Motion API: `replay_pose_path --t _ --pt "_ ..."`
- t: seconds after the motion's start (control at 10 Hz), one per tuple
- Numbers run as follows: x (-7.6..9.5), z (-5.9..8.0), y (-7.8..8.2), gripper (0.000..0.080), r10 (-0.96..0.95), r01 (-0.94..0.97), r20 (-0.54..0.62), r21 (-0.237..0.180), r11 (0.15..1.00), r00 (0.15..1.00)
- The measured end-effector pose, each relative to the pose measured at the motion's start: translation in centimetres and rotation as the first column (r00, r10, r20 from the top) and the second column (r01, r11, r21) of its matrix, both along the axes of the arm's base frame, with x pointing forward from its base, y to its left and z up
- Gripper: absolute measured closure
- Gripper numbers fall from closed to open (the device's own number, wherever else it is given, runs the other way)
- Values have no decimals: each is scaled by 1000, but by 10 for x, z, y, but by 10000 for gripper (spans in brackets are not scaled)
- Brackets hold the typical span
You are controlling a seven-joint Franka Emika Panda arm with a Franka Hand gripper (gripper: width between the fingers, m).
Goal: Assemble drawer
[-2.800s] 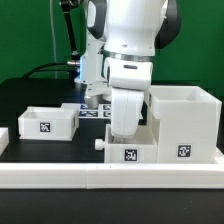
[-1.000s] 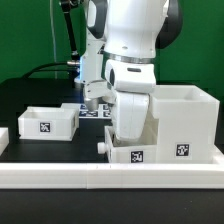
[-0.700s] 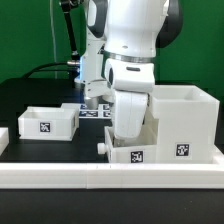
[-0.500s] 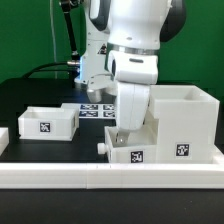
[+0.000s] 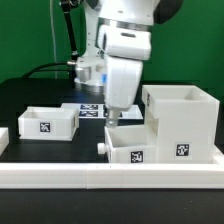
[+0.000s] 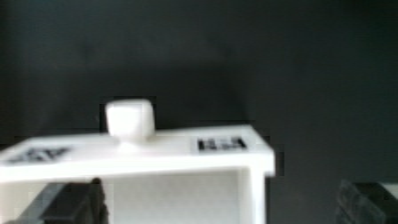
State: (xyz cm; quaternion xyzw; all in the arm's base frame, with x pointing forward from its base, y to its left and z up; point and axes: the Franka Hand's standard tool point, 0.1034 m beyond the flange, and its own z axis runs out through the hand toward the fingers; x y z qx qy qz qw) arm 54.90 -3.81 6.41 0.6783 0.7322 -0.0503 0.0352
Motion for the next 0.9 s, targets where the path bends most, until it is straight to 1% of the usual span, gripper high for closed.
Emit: replay_pose_path --t 0.1,0.2,0.3,0.4,0.6,0.7,0.8,0.9 --pt "-2 -7 -22 151 -2 2 -13 13 1000 1000" --pt "-3 -8 -24 151 -23 24 -14 17 1000 1000" --pt "-3 -8 -28 151 -4 4 -18 45 999 1000" --pt "-4 -11 -38 151 -2 4 -24 69 998 1000" --pt "-6 -23 -53 151 14 -5 -59 144 990 998" --pt "-8 -26 -56 151 14 -2 -72 174 985 997" --pt "-11 -32 -57 151 19 -3 -81 192 981 997" --pt "-16 -37 -59 151 26 -3 -94 235 972 995"
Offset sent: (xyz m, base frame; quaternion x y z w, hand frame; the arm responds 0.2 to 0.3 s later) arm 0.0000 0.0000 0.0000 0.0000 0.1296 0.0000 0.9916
